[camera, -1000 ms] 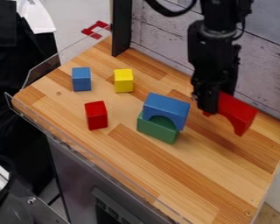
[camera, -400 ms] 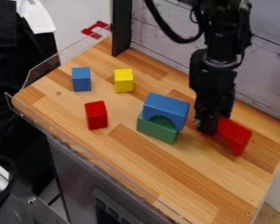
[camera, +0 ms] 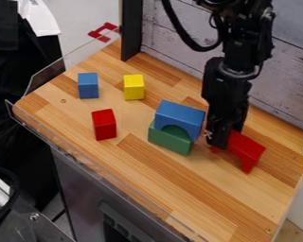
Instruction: Remove the red arch on the stack and put on the left side of the table
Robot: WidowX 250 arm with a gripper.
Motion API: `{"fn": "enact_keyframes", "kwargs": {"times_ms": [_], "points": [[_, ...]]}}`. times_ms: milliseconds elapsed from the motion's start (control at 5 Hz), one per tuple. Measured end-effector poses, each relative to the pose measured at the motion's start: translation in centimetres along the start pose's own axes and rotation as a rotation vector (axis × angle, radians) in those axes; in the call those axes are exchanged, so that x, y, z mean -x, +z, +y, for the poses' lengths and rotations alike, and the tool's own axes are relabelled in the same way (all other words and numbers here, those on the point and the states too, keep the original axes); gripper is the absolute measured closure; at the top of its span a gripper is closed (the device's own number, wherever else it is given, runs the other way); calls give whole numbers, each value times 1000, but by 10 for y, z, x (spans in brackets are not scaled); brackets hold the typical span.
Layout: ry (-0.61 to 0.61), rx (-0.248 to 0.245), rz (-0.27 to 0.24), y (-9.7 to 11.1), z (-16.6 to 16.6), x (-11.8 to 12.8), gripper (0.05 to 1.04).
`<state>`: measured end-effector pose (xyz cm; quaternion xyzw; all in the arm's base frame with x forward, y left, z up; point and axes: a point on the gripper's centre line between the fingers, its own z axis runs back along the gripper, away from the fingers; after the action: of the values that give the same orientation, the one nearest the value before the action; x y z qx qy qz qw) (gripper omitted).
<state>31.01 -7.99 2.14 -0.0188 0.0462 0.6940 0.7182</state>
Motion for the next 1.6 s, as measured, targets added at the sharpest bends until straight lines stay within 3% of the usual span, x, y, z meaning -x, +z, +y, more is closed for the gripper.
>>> {"fn": "enact_keyframes", "kwargs": {"times_ms": [200, 400, 600, 1000, 1200, 1400, 1600], "points": [[41, 1, 13, -1, 0, 3, 151], [20, 18, 2, -2, -1, 7, 80], [-89, 1, -11, 10, -5, 9, 83], [-251, 53, -65, 85, -15, 3, 83], [-394, 43, -30, 115, 0, -10, 83], [-621, -8, 66, 118, 41, -21, 83], [-862, -56, 85, 121, 65, -25, 83]]}}
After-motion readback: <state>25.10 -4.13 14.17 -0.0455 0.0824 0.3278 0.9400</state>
